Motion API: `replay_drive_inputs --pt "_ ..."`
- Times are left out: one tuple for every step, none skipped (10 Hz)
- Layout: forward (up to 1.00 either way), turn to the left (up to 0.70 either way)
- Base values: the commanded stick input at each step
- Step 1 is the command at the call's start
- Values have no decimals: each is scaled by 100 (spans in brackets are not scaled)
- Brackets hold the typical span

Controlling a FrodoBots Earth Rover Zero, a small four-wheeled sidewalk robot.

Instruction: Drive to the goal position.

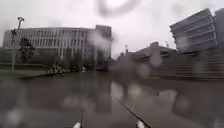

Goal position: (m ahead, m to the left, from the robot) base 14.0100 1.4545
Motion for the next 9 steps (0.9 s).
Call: replay_drive_inputs --pt "70 0" --pt "70 0" --pt "70 0" --pt "70 0" --pt "70 0" --pt "70 0" --pt "70 0" --pt "70 0" --pt "70 0"
